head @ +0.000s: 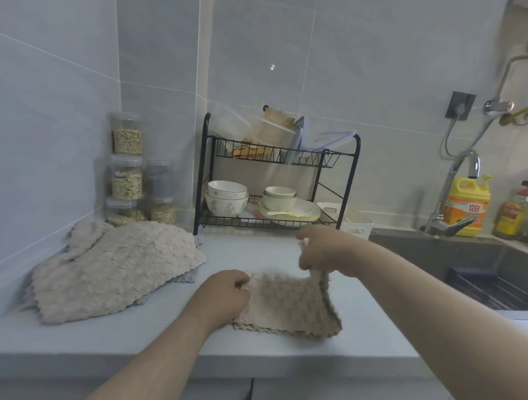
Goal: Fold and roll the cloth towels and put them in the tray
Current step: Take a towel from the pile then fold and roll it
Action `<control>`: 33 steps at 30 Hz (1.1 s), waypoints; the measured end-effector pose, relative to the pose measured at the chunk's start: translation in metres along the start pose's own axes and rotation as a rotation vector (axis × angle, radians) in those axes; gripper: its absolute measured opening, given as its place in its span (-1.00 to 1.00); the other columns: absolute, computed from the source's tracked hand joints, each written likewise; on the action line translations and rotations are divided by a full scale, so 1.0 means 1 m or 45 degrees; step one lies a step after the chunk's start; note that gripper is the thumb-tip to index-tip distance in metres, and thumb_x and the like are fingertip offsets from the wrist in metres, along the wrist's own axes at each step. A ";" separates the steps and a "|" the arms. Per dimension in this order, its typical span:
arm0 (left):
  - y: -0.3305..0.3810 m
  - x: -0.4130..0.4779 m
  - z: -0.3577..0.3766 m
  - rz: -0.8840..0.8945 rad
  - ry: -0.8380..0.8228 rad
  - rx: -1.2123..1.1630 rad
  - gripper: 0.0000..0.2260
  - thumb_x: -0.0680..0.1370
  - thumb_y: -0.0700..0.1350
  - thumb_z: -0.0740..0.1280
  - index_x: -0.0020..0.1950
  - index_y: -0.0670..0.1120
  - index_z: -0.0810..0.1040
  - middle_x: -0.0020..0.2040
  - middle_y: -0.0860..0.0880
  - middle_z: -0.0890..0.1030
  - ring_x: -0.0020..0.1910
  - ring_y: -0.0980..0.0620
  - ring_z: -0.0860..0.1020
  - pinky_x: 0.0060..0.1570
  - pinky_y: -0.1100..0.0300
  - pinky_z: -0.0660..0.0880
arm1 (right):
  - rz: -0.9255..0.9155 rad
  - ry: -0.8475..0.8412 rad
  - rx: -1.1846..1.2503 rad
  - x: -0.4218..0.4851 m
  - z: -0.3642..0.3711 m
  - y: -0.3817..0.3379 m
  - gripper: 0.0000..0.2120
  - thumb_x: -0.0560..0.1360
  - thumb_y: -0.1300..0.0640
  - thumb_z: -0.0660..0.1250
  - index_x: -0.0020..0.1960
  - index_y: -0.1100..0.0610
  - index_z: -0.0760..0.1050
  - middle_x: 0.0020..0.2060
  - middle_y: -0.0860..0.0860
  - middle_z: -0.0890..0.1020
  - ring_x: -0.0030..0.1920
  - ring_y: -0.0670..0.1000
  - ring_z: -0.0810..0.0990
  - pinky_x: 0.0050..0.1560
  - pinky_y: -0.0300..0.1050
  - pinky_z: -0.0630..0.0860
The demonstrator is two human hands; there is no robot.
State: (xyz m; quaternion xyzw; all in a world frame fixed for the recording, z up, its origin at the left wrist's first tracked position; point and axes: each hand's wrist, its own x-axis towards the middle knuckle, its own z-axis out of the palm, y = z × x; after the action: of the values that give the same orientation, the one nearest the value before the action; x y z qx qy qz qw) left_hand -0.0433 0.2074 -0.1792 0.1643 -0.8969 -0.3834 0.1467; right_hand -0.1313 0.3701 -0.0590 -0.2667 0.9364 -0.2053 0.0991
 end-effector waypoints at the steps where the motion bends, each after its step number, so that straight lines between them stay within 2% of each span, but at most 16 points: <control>1: -0.002 0.001 0.000 -0.012 0.014 -0.044 -0.60 0.49 -0.15 0.24 0.33 0.01 0.51 0.28 0.04 0.54 0.20 0.11 0.50 0.22 0.19 0.42 | -0.017 -0.042 -0.047 0.002 0.007 -0.008 -0.51 0.44 0.29 0.31 0.36 0.19 0.36 0.15 0.22 0.56 -0.09 0.17 0.63 -0.17 -0.05 0.53; 5: -0.005 0.004 -0.002 -0.016 0.041 -0.230 -0.62 0.60 -0.22 0.13 0.40 -0.02 0.43 0.29 -0.01 0.53 0.21 0.11 0.48 0.20 0.25 0.36 | -0.007 -0.146 -0.155 0.015 0.037 -0.029 -0.53 0.49 0.24 0.28 0.38 0.21 0.32 0.17 0.18 0.58 -0.10 0.15 0.64 -0.02 -0.02 0.60; 7: -0.006 0.003 -0.004 -0.028 0.045 -0.342 -0.60 0.62 -0.26 0.08 0.43 -0.03 0.37 0.21 -0.01 0.57 0.17 0.10 0.49 0.12 0.29 0.34 | 0.009 -0.169 -0.083 0.020 0.048 -0.032 -0.53 0.47 0.23 0.28 0.36 0.21 0.33 0.10 0.20 0.60 -0.15 0.16 0.60 -0.10 -0.03 0.56; 11: -0.011 0.007 -0.008 -0.099 0.063 -0.448 -0.60 0.59 -0.27 0.09 0.40 -0.02 0.38 -0.01 0.06 0.62 0.14 0.08 0.53 -0.07 0.35 0.37 | 0.062 -0.257 0.454 0.016 0.057 -0.025 -0.52 0.46 0.26 0.30 0.36 0.15 0.30 -0.13 0.17 0.53 -0.32 0.09 0.49 -0.26 -0.10 0.42; 14: -0.015 0.008 -0.008 -0.119 0.083 -0.454 -0.66 0.59 -0.24 0.10 0.32 -0.02 0.45 0.00 0.06 0.64 0.12 0.09 0.56 0.06 0.23 0.42 | -0.002 -0.044 0.780 0.014 0.046 -0.001 -0.62 0.49 0.27 0.28 0.30 0.12 0.41 -0.12 0.11 0.55 -0.34 0.01 0.52 -0.35 -0.18 0.44; 17: -0.016 0.010 -0.006 -0.076 0.094 -0.343 -0.80 0.59 -0.17 0.20 0.12 0.02 0.55 -0.03 0.08 0.62 0.04 0.12 0.57 0.05 0.21 0.48 | -0.046 0.385 0.409 0.010 0.044 0.041 -0.70 0.50 0.24 0.24 0.21 0.13 0.55 0.01 0.00 0.61 0.03 0.04 0.57 0.04 -0.15 0.43; 20: -0.009 0.007 -0.004 -0.026 0.075 -0.195 -0.80 0.57 -0.08 0.27 -0.20 -0.11 0.57 -0.29 0.03 0.57 -0.30 0.05 0.52 -0.23 0.19 0.42 | -0.011 0.343 0.238 0.001 0.066 0.071 -0.78 0.56 0.11 0.21 0.07 0.13 0.59 0.00 0.03 0.64 0.12 0.10 0.55 0.07 -0.13 0.39; 21: -0.006 0.006 -0.003 -0.045 0.027 -0.154 -0.68 0.58 -0.02 0.26 -0.32 -0.14 0.50 -0.42 0.02 0.47 -0.42 0.01 0.41 -0.29 0.18 0.34 | -0.030 0.318 0.241 0.002 0.074 0.075 -0.77 0.57 0.07 0.18 0.03 0.13 0.58 -0.01 0.04 0.63 0.10 0.13 0.53 0.09 -0.08 0.40; 22: -0.005 0.006 -0.002 -0.038 -0.023 -0.117 -0.59 0.58 0.06 0.25 -0.42 -0.05 0.27 -0.49 0.00 0.42 -0.48 0.00 0.37 -0.30 0.18 0.30 | -0.059 0.324 0.229 0.003 0.081 0.079 -0.76 0.58 0.04 0.14 -0.05 0.10 0.55 -0.05 0.04 0.62 0.06 0.15 0.51 0.10 -0.02 0.41; 23: -0.005 0.009 0.001 -0.044 -0.051 -0.106 -0.58 0.56 0.16 0.23 -0.37 0.01 0.16 -0.44 -0.02 0.52 -0.46 0.00 0.44 -0.23 0.19 0.33 | -0.101 0.358 0.187 0.007 0.087 0.083 -0.74 0.59 0.01 0.09 -0.12 0.07 0.49 -0.10 0.02 0.60 0.02 0.16 0.49 0.09 0.03 0.41; 24: -0.002 0.010 0.002 -0.034 -0.079 -0.073 -0.73 0.52 0.29 0.20 -0.12 0.14 0.24 -0.21 0.05 0.66 -0.29 0.05 0.58 -0.08 0.19 0.41 | -0.131 0.384 0.070 0.011 0.090 0.087 -0.72 0.60 0.00 0.02 -0.15 0.05 0.42 -0.12 0.00 0.58 0.00 0.15 0.48 0.08 0.04 0.39; 25: 0.002 0.010 0.001 -0.059 -0.102 -0.031 -0.69 0.45 0.40 0.16 -0.07 0.20 0.37 -0.02 0.17 0.66 -0.07 0.08 0.62 0.06 0.14 0.44 | -0.171 0.401 -0.118 0.013 0.092 0.087 -0.69 0.61 -0.02 -0.07 -0.12 0.04 0.38 -0.07 -0.02 0.56 0.01 0.13 0.48 0.07 0.01 0.37; 26: 0.002 0.012 0.002 -0.087 -0.119 0.018 -0.52 0.38 0.47 0.15 -0.27 0.13 0.63 -0.01 0.19 0.62 0.02 0.07 0.60 0.10 0.10 0.45 | -0.189 0.402 -0.265 0.014 0.094 0.087 -0.61 0.58 -0.06 -0.19 -0.06 0.02 0.37 0.00 -0.05 0.55 0.05 0.11 0.48 0.06 -0.02 0.35; 28: 0.002 0.018 0.005 -0.147 -0.117 -0.017 -0.50 0.32 0.43 0.25 -0.47 0.01 0.41 -0.29 0.17 0.55 -0.15 0.04 0.58 -0.06 0.17 0.45 | -0.231 0.400 -0.351 0.018 0.097 0.089 -0.43 0.45 -0.12 -0.37 0.04 0.00 0.37 0.09 -0.09 0.52 0.09 0.07 0.47 0.05 -0.06 0.32; 30: 0.003 0.022 0.006 -0.195 -0.118 -0.096 -0.61 0.22 0.35 0.39 -0.43 0.03 0.52 -0.32 0.16 0.62 -0.16 0.03 0.60 -0.01 0.13 0.51 | -0.205 0.425 -0.233 0.021 0.099 0.092 -0.50 0.49 -0.12 -0.30 0.02 -0.01 0.38 0.04 -0.08 0.55 0.07 0.09 0.47 0.07 -0.05 0.32; 33: 0.006 0.028 0.009 -0.269 -0.106 -0.430 -0.68 0.19 0.19 0.55 -0.16 0.06 0.66 -0.12 0.04 0.70 -0.06 0.00 0.65 0.07 0.04 0.57 | -0.129 0.432 0.138 0.022 0.094 0.091 -0.74 0.60 -0.01 -0.05 -0.17 -0.02 0.33 -0.15 -0.02 0.54 -0.02 0.19 0.46 0.03 0.06 0.36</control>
State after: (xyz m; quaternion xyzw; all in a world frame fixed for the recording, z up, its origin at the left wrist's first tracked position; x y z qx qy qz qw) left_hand -0.0731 0.2059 -0.1770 0.2146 -0.8029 -0.5482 0.0939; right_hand -0.1643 0.3976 -0.1850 -0.2693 0.9126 -0.3023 -0.0567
